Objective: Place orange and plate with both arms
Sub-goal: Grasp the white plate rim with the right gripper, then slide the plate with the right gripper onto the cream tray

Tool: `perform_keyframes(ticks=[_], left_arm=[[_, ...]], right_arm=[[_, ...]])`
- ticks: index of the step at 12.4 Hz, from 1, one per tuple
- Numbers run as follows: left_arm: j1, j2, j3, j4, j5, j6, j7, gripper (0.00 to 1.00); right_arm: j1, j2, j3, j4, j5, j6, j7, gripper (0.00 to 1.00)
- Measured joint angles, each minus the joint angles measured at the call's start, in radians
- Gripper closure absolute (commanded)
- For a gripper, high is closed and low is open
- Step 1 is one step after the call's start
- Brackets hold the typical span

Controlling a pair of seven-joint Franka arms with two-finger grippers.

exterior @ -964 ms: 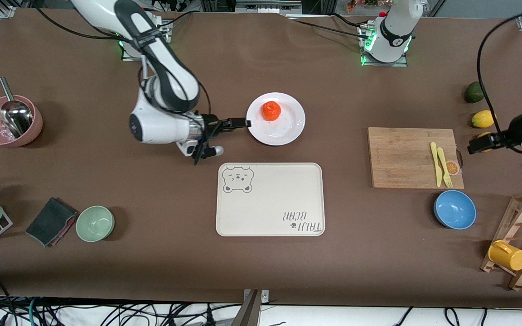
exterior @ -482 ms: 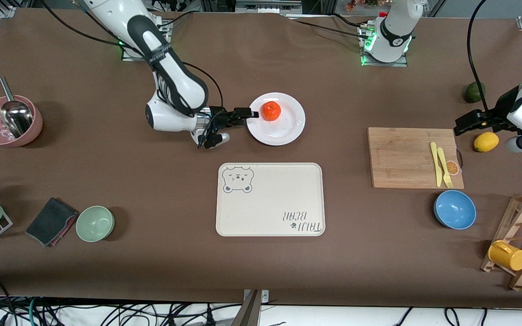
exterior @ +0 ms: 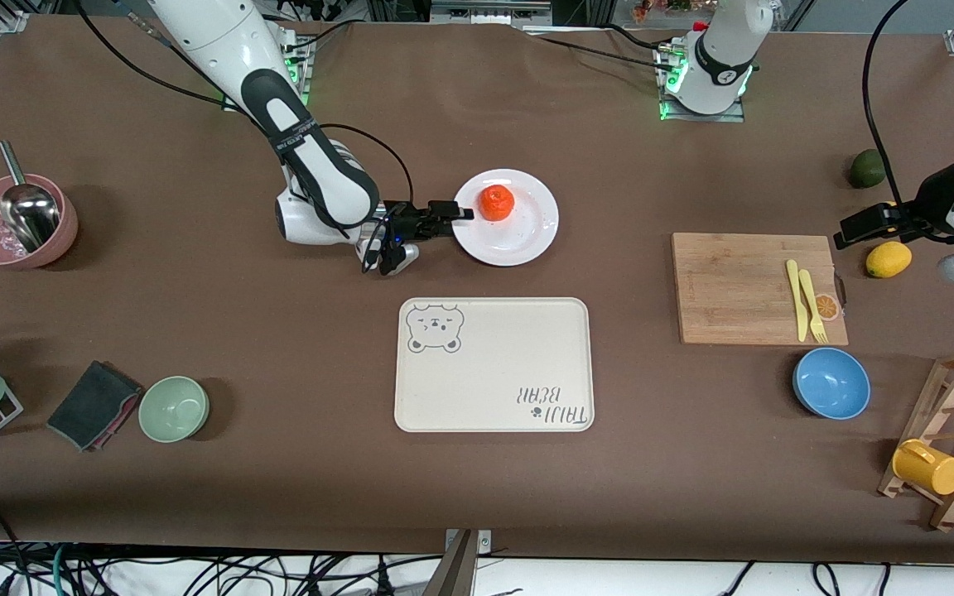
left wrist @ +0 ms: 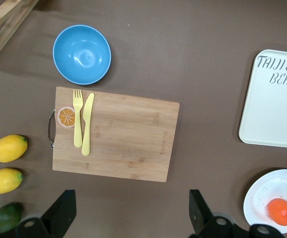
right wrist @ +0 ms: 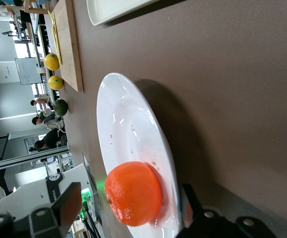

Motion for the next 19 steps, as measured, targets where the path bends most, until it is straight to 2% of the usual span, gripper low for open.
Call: perform_keyframes(ticks=[4, 6, 7, 8, 10, 19], left_arm=[[0.0, -0.003, 0.0, 0.011, 0.0, 0.001, 0.017, 0.0], [-0.001, -0.002, -0.002, 0.012, 0.0, 0.001, 0.036, 0.0], [-0.002, -0.002, -0.003, 0.012, 0.0, 0.001, 0.039, 0.0], [-0.002, -0.002, -0.003, 0.012, 0.0, 0.001, 0.04, 0.0], [-0.002, -0.001, -0.003, 0.012, 0.0, 0.001, 0.043, 0.0], [-0.004, -0.001, -0.003, 0.012, 0.0, 0.001, 0.045, 0.0]], right_arm=[[0.011, 0.043, 0.002, 0.037, 0.003, 0.0, 0.0, 0.24], [0.018, 0.076, 0.003, 0.066, 0.003, 0.0, -0.001, 0.37], [0.025, 0.092, 0.003, 0.081, 0.003, 0.0, -0.002, 0.53], [0.033, 0.105, 0.003, 0.092, 0.004, 0.0, -0.002, 0.73], [0.045, 0.124, 0.003, 0.1, 0.004, 0.0, -0.002, 1.0], [0.044, 0.127, -0.017, 0.141, 0.004, -0.04, -0.011, 1.0]])
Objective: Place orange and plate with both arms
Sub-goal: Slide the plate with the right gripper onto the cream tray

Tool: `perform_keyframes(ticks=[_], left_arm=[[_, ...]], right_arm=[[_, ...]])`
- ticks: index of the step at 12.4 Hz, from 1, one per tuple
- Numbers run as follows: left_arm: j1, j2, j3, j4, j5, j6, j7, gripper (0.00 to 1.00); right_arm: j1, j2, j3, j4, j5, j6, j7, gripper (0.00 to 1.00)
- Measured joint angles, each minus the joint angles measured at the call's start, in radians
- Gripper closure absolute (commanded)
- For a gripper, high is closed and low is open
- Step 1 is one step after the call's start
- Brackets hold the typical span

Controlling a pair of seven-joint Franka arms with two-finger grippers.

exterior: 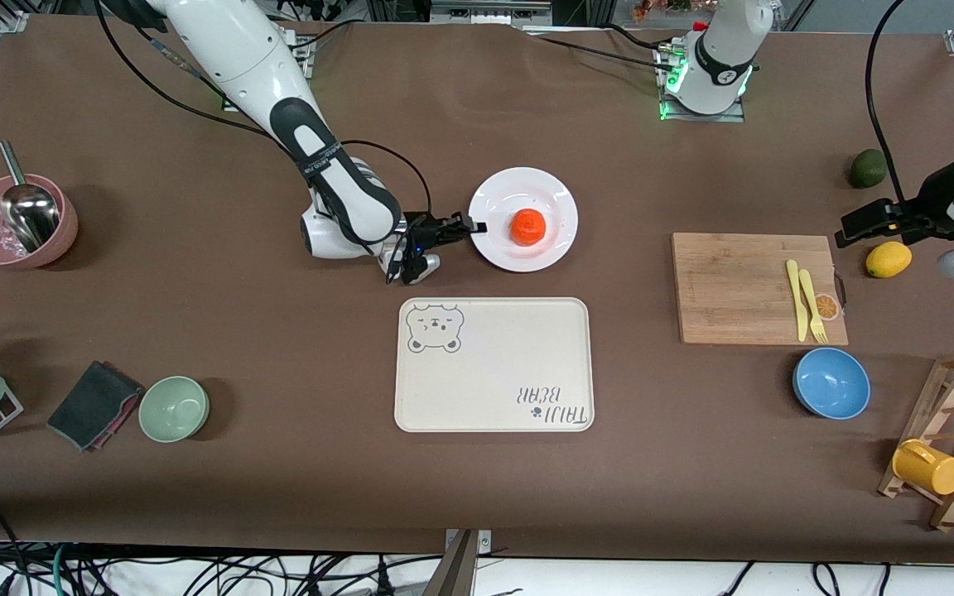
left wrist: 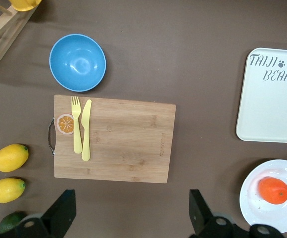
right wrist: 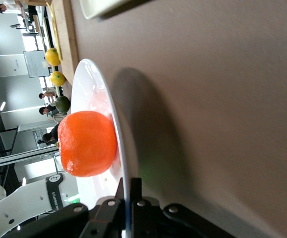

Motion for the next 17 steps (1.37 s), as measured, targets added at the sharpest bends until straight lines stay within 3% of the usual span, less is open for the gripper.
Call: perform_keyframes(ticks=[4, 8, 11, 15, 17], left_arm=[[0.0, 0.0, 0.0, 0.0, 0.0, 0.0, 0.0, 0.0], [-0.001, 0.0, 0.0, 0.0, 0.0, 0.0, 0.0, 0.0], [-0.001, 0.0, 0.0, 0.0, 0.0, 0.0, 0.0, 0.0], [-0.001, 0.0, 0.0, 0.0, 0.0, 0.0, 0.0, 0.0], [-0.001, 0.0, 0.0, 0.0, 0.0, 0.0, 0.0, 0.0]], right_arm=[[-0.02, -0.032, -0.096, 0.091, -0.068, -0.096, 0.001, 1.0], [-0.058, 0.007, -0.154, 0.244, -0.119, -0.11, 0.114, 1.0], [-0.058, 0.103, -0.166, 0.406, -0.183, -0.093, 0.263, 1.0], [-0.014, 0.301, -0.163, 0.625, -0.185, 0.001, 0.319, 1.0], [0.002, 0.347, -0.163, 0.678, -0.185, 0.019, 0.326, 0.98]])
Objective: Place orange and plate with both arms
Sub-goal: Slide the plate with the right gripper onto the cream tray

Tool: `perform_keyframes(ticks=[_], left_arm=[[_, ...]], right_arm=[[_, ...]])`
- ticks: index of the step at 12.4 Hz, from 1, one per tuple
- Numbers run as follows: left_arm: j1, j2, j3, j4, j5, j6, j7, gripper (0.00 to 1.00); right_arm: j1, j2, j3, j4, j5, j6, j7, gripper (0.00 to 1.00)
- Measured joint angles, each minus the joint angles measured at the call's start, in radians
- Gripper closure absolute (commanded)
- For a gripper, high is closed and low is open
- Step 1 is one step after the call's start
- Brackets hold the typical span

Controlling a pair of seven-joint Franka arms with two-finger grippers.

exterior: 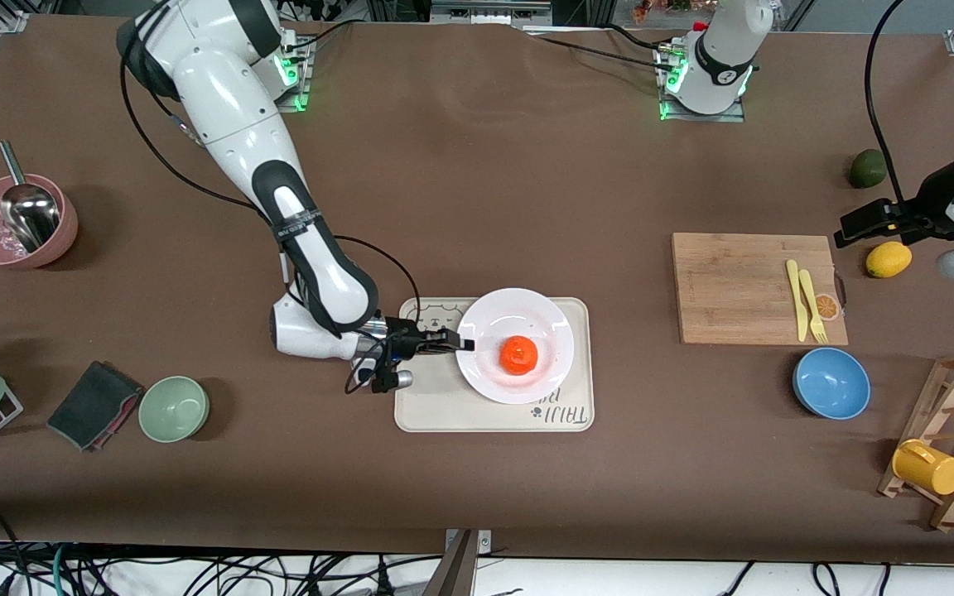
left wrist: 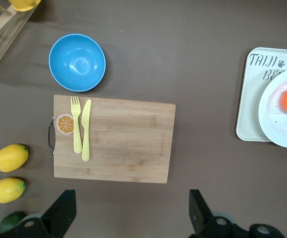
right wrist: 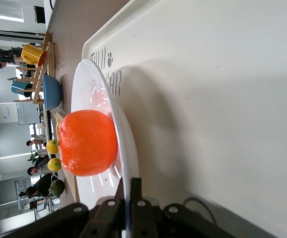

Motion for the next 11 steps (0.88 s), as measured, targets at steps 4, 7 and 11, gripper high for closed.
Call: perform_keyframes(ticks=[4, 7, 11], left_arm=[[0.0, 0.0, 0.0, 0.0, 0.0, 0.0, 0.0, 0.0], [0.0, 0.0, 0.0, 0.0, 0.0, 0.0, 0.0, 0.0], [0.0, 0.001, 0.0, 0.0, 0.0, 0.0, 0.0, 0.0]], right_arm=[[0.011, 0.006, -0.001, 0.037, -0.041, 0.027, 0.0, 0.0], [0.013, -0.038, -0.001, 0.073, -0.338, 0.033, 0.092, 0.0], [0.016, -0.167, -0.015, 0.059, -0.833, -0.023, 0.225, 0.0]])
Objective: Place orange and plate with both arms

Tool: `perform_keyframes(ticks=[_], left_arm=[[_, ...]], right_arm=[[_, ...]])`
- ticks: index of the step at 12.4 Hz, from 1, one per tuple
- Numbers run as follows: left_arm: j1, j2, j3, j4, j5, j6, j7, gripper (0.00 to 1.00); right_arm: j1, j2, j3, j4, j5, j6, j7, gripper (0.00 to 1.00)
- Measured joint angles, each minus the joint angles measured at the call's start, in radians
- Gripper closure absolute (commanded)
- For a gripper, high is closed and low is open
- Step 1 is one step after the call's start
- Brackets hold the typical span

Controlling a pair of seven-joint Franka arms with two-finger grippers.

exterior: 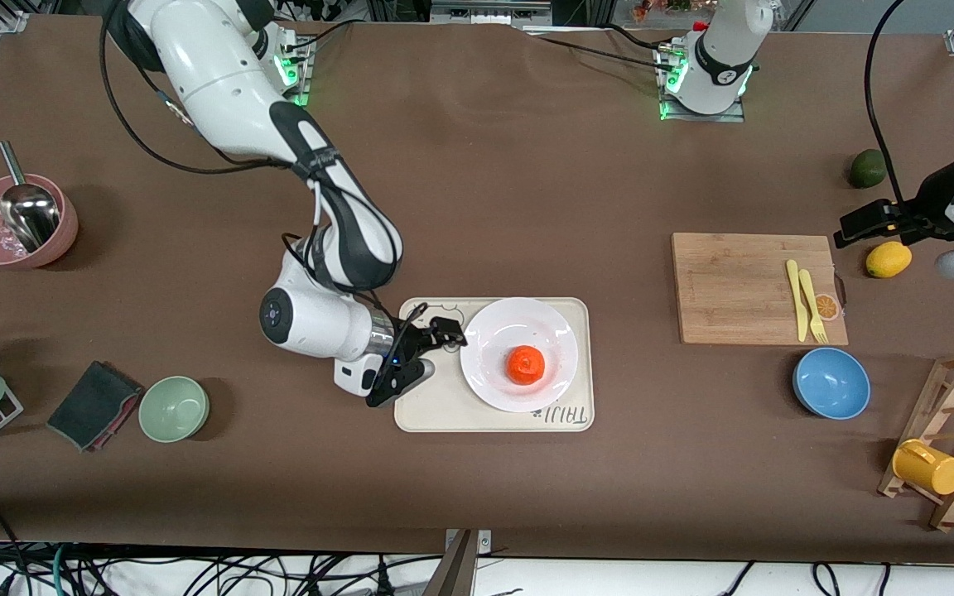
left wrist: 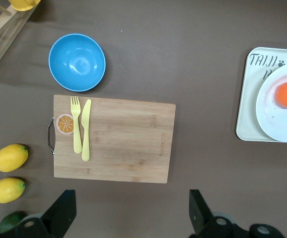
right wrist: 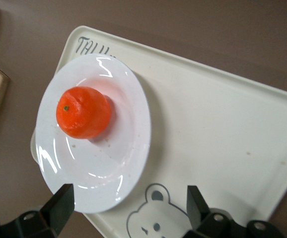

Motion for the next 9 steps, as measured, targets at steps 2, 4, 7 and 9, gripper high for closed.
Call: perform_keyframes(ticks=[2, 4, 7, 9], left_arm=[[0.0, 0.0, 0.0, 0.0, 0.0, 0.0, 0.0, 0.0], [0.0, 0.0, 0.0, 0.0, 0.0, 0.0, 0.0, 0.0], [0.0, 0.001, -0.001, 0.0, 0.0, 0.0, 0.0, 0.0], [-0.001, 0.001, -0.001, 0.0, 0.0, 0.0, 0.0, 0.0]], right_arm=[[0.001, -0.049, -0.063, -0.002, -0.185, -0.106, 0.005, 0.0], [-0.002, -0.106, -0.149, -0.002, -0.328, -0.239, 0.004, 0.0], [-0.003, -0.204, -0.297, 0.002, -0.407, -0.404, 0.001, 0.0], [-0.011, -0.286, -0.406, 0.005, -0.407, -0.451, -0.028, 0.0]])
